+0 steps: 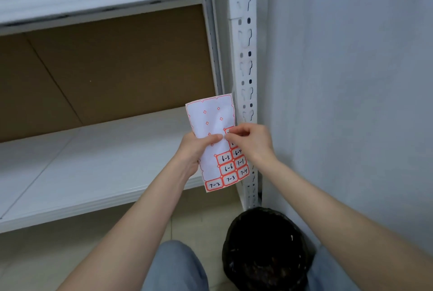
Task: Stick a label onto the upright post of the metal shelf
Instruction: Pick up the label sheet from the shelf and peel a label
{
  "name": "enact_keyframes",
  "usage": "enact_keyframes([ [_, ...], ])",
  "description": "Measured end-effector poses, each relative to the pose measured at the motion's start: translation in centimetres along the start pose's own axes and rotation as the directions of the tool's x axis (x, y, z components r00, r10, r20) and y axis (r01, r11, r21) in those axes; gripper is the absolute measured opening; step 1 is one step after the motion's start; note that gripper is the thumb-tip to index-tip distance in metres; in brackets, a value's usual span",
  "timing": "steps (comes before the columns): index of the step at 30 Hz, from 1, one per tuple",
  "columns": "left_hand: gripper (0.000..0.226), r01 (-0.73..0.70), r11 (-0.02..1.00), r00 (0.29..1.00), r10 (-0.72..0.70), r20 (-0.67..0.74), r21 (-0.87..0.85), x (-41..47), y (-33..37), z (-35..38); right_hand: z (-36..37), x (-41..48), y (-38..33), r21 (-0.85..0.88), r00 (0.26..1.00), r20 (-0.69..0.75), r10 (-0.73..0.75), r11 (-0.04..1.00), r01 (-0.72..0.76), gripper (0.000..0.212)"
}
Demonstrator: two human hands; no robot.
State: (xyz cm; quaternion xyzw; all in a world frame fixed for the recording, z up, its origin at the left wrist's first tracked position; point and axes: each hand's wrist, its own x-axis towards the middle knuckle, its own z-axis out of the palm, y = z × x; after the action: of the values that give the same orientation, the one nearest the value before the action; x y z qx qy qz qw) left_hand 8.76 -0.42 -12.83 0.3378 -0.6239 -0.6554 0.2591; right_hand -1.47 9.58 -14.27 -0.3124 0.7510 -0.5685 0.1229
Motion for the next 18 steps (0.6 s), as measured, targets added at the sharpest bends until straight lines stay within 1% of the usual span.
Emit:
enact_keyframes([
  [3,0.022,-0.029,0.999,1.000,0.030,-0.007,0.042,-0.2,0.1,0.4,-0.3,-0.1,0.0,-0.003,1.000,0.000,0.000,1.000,0.000,0.025],
  [5,0.027,-0.033,0.997,0.999,0.034,-0.012,0.068,-0.2,0.2,0.5,-0.4,-0.2,0.0,0.001,1.000,0.001,0.006,1.000,-0.006,0.026],
  [14,0.032,-0.019,0.983,0.999,0.024,-0.025,0.182,0.0,0.2,0.2,0.1,0.3,0.0,0.027,0.999,0.030,0.021,0.999,-0.021,0.016],
  [18,0.030,-0.009,0.981,0.999,0.017,-0.041,0.196,0.1,0.1,-0.2,0.6,0.5,-0.1,-0.003,0.999,0.031,0.017,1.000,-0.017,0.013],
])
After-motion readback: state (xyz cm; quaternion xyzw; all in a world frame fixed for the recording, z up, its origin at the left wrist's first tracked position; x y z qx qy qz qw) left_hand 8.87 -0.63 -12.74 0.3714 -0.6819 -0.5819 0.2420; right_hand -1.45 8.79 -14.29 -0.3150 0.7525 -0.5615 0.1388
